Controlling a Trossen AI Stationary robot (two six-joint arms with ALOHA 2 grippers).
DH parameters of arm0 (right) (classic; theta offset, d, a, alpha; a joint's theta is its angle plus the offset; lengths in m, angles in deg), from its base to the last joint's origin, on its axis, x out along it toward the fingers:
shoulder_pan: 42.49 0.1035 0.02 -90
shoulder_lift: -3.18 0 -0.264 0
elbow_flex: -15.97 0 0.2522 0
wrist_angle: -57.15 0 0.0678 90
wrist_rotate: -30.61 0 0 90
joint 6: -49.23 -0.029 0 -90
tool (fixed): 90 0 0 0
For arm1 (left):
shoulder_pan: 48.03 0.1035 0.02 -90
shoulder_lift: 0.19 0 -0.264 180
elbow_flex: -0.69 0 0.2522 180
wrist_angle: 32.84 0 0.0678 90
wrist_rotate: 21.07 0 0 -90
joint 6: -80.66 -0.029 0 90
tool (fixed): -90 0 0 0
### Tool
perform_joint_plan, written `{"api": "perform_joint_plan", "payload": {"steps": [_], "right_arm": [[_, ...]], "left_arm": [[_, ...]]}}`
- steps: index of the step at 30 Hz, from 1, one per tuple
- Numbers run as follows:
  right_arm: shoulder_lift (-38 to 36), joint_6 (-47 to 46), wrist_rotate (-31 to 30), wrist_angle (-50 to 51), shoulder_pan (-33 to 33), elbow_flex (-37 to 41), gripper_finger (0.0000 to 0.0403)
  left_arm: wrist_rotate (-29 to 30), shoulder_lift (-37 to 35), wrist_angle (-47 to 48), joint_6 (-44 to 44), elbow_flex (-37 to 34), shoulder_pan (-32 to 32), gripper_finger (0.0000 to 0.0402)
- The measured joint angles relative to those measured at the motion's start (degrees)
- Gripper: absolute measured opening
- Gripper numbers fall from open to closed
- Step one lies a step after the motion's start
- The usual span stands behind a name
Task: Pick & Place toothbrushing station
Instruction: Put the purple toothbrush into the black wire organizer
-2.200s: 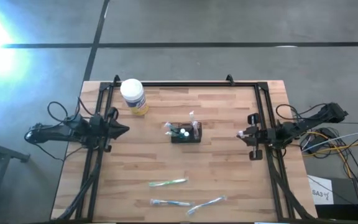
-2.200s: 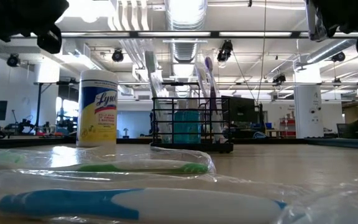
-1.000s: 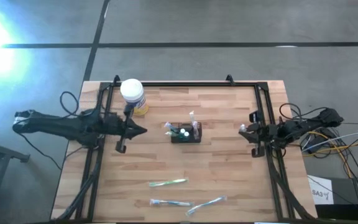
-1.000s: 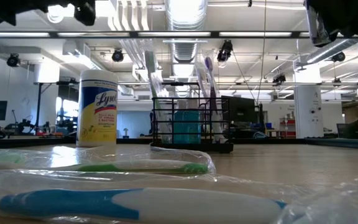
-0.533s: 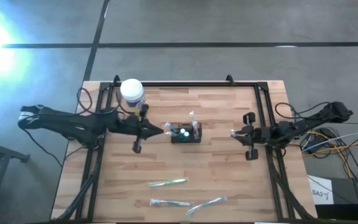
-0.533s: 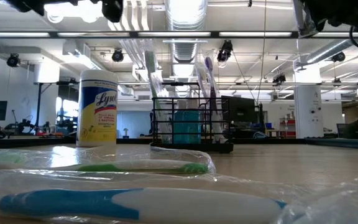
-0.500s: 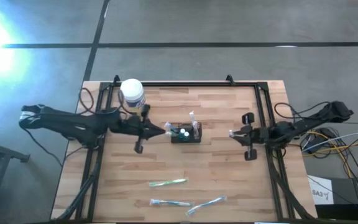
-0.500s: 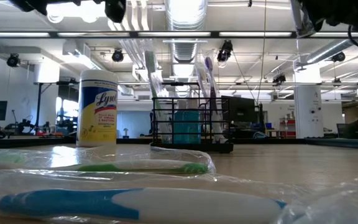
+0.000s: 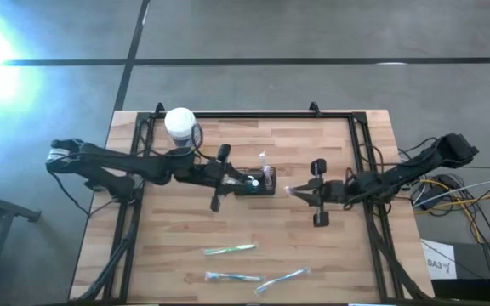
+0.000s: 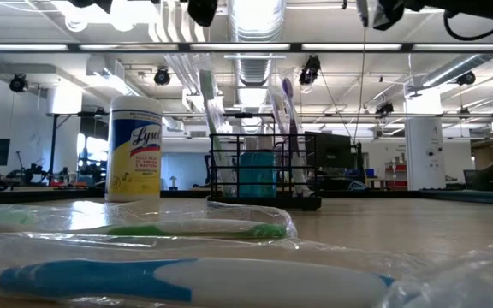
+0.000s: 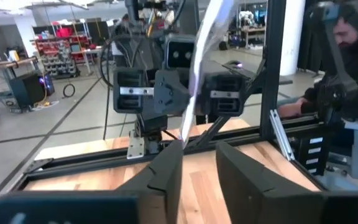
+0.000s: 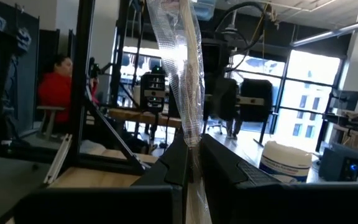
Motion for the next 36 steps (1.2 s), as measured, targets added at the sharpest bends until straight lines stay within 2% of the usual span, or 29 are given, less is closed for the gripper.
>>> {"api": "perform_joint_plan", "payload": {"steps": [5, 9, 11, 15, 21, 36], "right_arm": [[5.85, 0.58, -0.04, 0.03, -0.47, -4.21, 0.0023], [8.39, 0.68, -0.08, 0.02, -1.63, -5.68, 0.0023], [9.16, 0.56, -0.17, 0.05, -2.46, -5.72, 0.0023], [10.51, -1.29, -0.20, -0.23, -4.40, -5.86, 0.0023], [11.33, -1.47, -0.07, -0.59, -5.01, -5.86, 0.0023], [11.33, -0.97, -0.09, -0.70, -5.27, -5.86, 0.0023]], "left_arm": [[-0.09, 3.55, -2.62, 0.07, 1.47, -0.14, 0.0145], [-2.46, 5.62, -3.11, -0.32, 2.60, -0.63, 0.0163], [-4.11, 6.50, -4.01, -1.03, 3.20, -1.14, 0.0165], [-3.55, 7.72, -6.76, -1.48, 3.86, -1.73, 0.0163], [6.02, 8.79, -7.95, -0.56, 4.66, -1.60, 0.0165], [4.76, 11.74, -13.18, -0.41, 5.40, -1.64, 0.0164]]}}
